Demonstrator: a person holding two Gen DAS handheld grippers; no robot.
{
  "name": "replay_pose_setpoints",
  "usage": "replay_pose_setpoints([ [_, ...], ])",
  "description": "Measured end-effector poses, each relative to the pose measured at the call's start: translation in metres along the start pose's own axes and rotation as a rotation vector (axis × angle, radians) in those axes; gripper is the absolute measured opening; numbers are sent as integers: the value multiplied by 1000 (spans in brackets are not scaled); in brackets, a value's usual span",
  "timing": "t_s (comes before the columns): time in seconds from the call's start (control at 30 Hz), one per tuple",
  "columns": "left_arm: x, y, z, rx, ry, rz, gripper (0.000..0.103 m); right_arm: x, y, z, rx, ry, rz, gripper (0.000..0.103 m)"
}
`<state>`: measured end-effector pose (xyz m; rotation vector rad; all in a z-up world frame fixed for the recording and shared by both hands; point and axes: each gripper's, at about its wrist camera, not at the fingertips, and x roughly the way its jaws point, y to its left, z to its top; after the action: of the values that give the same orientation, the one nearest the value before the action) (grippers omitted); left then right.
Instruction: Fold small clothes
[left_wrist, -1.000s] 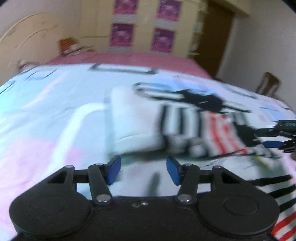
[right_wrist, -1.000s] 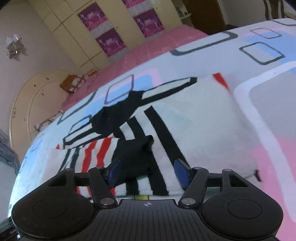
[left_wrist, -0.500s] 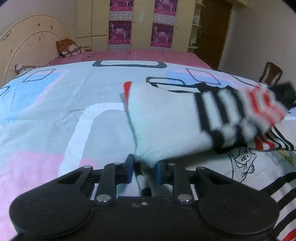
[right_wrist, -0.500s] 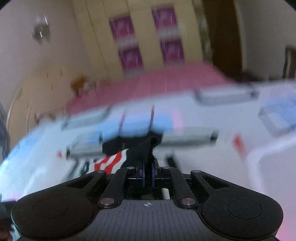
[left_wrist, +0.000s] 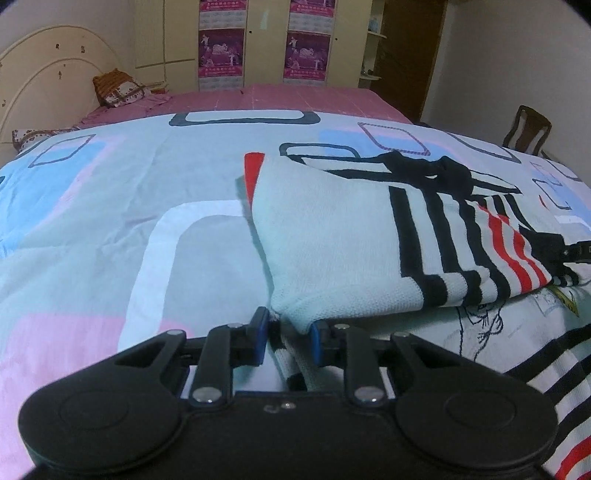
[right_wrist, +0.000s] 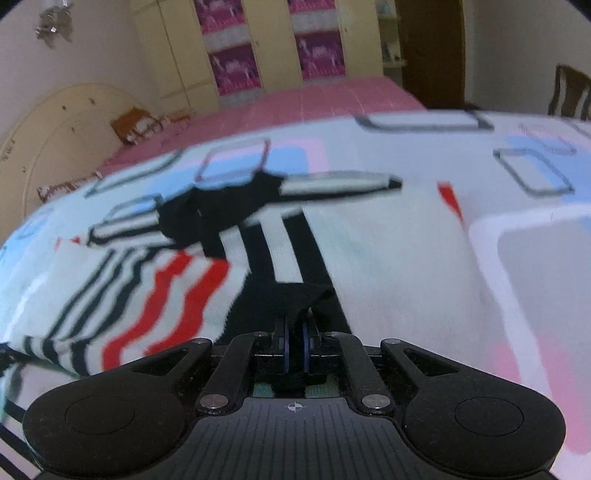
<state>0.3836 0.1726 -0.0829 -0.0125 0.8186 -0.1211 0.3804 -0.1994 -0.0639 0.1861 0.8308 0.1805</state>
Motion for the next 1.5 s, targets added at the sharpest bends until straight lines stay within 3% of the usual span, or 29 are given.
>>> replay_pose_setpoints([
  [0.13, -9, 1, 3, 24, 22, -21, 27, -6, 0, 6, 18, 8, -3, 11],
  [0.17, -18, 2, 2, 27, 10, -21, 31, -16, -2, 8, 25, -18, -16, 22],
  [0.2, -33, 2, 2, 38, -21, -14, 33, -27, -3, 10, 26, -59, -44, 43],
  [0.23, -44, 0, 3, 49, -51, -14, 42, -36, -3, 12, 19, -92, -55, 45],
  [0.27, -53, -3, 4, 54, -79, -14, 56, -42, -3, 15, 13, -104, -46, 45],
  [0.33, -55, -13, 10, 56, -123, -46, 65, -40, 0, 20, 1, -97, -28, 45],
  [0.37, -49, -18, 13, 60, -130, -64, 65, -35, 4, 22, -9, -85, -17, 45],
  [0.43, -28, -33, 20, 60, -106, -97, 64, -19, 15, 22, -43, -40, -19, 21],
  [0.53, 14, -43, 21, 65, 25, -135, 62, 9, 22, 13, -70, 77, -81, 20],
  [0.73, 34, -17, 78, 42, -78, -153, 61, 4, 10, 36, -28, -1, -78, 21],
  [0.83, 76, 0, 106, -2, -62, -176, 61, 21, 7, 56, -22, -22, -61, 21],
  [0.87, 93, 3, 112, 4, -40, -167, 62, 29, 6, 60, -29, -16, -68, 21],
  [0.9, 110, 4, 116, 25, -9, -111, 60, 38, 2, 63, -31, 3, -88, 21],
  [0.93, 117, 8, 117, 30, -23, -102, 64, 51, -3, 65, -32, 40, -139, 20],
  [0.97, 117, 10, 117, 23, -33, -103, 65, 58, -10, 66, -17, 51, -168, 20],
  [1.03, 116, 5, 118, 67, -31, -89, 66, 56, -17, 68, 32, 38, -147, 21],
  [1.17, 100, -1, 115, 74, -67, -53, 68, 43, -1, 68, 15, 24, -154, 21],
  [1.2, 92, -4, 112, 61, -80, -63, 70, 40, 8, 69, 11, 2, -138, 28],
  [1.23, 84, -10, 110, 46, -99, -99, 72, 37, 19, 68, 3, -19, -115, 44],
  [1.27, 78, -21, 108, 50, -118, -123, 75, 35, 30, 67, -5, -37, -85, 46],
  [1.4, 74, -66, 96, 78, -118, -163, 76, 45, 82, 57, -62, -26, 45, 42],
  [1.43, 77, -73, 92, 92, -106, -148, 75, 50, 93, 54, -80, -11, 64, 34],
  [1.5, 87, -82, 86, 117, -61, -99, 74, 59, 110, 45, -132, 21, 56, 33],
])
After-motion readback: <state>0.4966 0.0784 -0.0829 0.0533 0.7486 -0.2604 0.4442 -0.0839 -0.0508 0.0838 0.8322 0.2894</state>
